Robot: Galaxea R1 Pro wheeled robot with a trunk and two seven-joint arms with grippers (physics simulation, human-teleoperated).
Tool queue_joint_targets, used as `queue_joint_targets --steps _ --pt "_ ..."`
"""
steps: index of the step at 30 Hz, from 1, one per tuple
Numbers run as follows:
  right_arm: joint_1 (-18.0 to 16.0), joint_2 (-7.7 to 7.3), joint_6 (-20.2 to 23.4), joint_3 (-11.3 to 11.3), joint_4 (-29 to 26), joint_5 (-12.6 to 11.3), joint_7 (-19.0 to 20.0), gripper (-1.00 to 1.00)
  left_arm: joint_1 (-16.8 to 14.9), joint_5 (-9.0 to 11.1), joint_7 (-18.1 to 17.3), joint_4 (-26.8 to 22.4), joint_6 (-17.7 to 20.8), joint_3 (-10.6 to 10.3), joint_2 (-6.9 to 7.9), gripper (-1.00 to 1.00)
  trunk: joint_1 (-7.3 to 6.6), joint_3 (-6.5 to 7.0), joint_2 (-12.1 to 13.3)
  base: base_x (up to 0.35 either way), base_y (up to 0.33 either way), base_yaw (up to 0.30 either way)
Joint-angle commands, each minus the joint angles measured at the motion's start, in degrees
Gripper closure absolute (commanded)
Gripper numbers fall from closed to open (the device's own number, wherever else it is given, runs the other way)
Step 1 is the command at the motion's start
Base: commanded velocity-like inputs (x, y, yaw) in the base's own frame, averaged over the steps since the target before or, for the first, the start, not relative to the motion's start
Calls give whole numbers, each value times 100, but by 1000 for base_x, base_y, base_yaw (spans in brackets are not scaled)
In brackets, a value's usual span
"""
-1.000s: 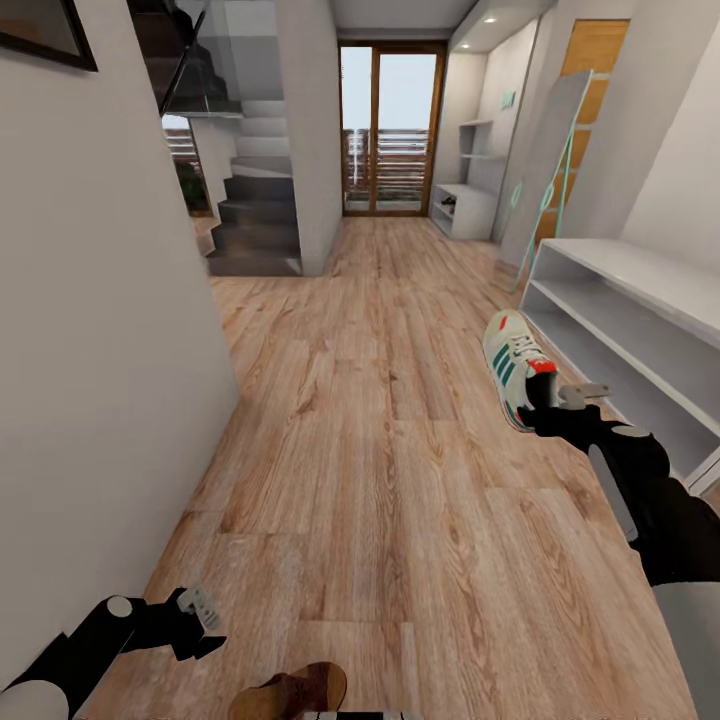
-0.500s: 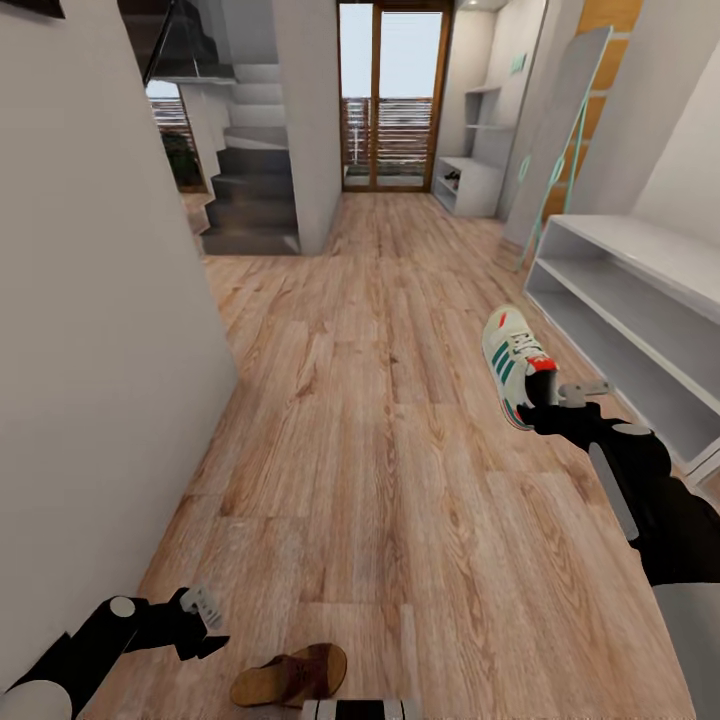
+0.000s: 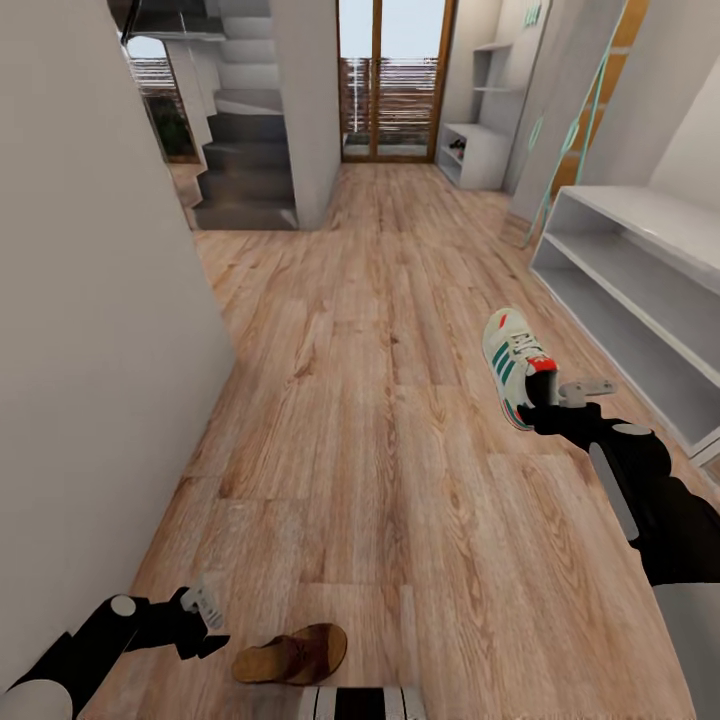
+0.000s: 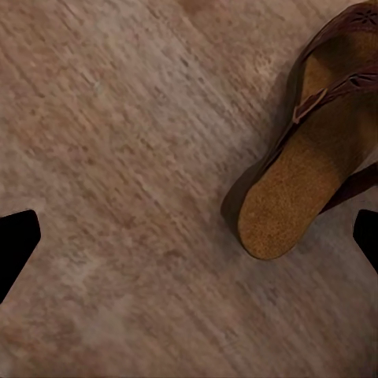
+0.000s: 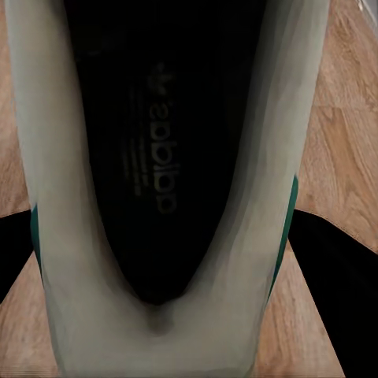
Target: Pick up the two gym shoes and the two sandals from the corridor floor and place them onto the hallstand (shoe rack) in the corridor, making sure they are on the rack and not on the floor. Arrange them so the two gym shoes are next to each other and the two sandals are next to each other.
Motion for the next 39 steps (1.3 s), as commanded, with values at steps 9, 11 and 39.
queue_joint_targets --steps 9,11,39 --pt "-4 -8 33 -7 -12 -49 -14 100 -26 -35 -27 -84 24 14 -18 -100 16 -241 -12 0 0 0" --pt "-4 -9 35 -8 -13 -49 -14 100 -51 -35 -29 -90 40 14 -27 -100 16 -259 -12 0 0 0" --pt "-4 -17 44 -17 -6 -35 -14 100 -390 -820 -281 -132 402 -87 -435 -100 34 -491 -21 0 0 0"
